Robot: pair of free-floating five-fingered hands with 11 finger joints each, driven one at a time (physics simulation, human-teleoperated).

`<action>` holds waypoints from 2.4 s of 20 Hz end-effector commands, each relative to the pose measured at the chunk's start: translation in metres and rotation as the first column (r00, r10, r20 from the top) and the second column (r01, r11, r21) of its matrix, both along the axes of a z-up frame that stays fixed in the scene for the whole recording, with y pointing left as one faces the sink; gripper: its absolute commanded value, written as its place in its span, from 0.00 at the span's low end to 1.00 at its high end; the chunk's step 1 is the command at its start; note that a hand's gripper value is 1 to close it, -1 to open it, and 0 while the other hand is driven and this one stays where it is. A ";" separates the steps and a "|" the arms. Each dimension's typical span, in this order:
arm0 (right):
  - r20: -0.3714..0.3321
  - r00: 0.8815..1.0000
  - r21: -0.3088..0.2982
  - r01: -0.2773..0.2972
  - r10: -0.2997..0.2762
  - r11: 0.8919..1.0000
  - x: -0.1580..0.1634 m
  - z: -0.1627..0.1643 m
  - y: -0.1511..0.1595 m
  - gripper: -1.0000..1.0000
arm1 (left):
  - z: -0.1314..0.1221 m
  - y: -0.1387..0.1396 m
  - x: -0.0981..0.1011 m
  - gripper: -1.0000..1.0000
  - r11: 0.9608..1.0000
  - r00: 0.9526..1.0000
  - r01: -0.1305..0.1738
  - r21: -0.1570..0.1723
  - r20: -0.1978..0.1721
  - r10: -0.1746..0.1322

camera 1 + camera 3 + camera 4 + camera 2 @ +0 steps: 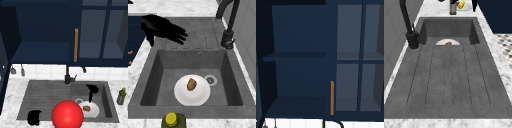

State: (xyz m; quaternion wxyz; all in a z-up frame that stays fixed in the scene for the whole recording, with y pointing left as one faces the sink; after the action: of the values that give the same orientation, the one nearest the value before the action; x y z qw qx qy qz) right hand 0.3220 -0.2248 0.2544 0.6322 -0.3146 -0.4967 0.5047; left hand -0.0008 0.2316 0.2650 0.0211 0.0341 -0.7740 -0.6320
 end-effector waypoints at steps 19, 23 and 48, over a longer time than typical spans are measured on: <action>0.040 0.998 0.006 -0.045 0.045 0.999 -0.080 0.001 -0.036 0.00 | 0.000 0.000 0.000 0.50 1.000 1.000 0.000 0.000 0.000 0.000; 0.034 0.997 0.021 -0.072 0.072 0.997 -0.099 0.000 -0.049 0.00 | 0.000 0.000 0.000 0.50 1.000 1.000 0.000 0.000 0.000 0.000; 0.082 0.980 0.056 -0.189 0.184 0.980 -0.109 0.012 -0.045 0.00 | 0.000 0.000 0.000 0.50 1.000 1.000 0.000 0.000 0.000 0.000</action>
State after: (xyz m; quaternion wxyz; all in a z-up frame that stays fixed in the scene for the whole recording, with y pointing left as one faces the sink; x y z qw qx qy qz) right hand 0.1991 -0.2689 0.2629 0.5908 -0.2717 -0.5471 0.5271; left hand -0.0008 0.2316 0.2650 0.0211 0.0341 -0.7740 -0.6320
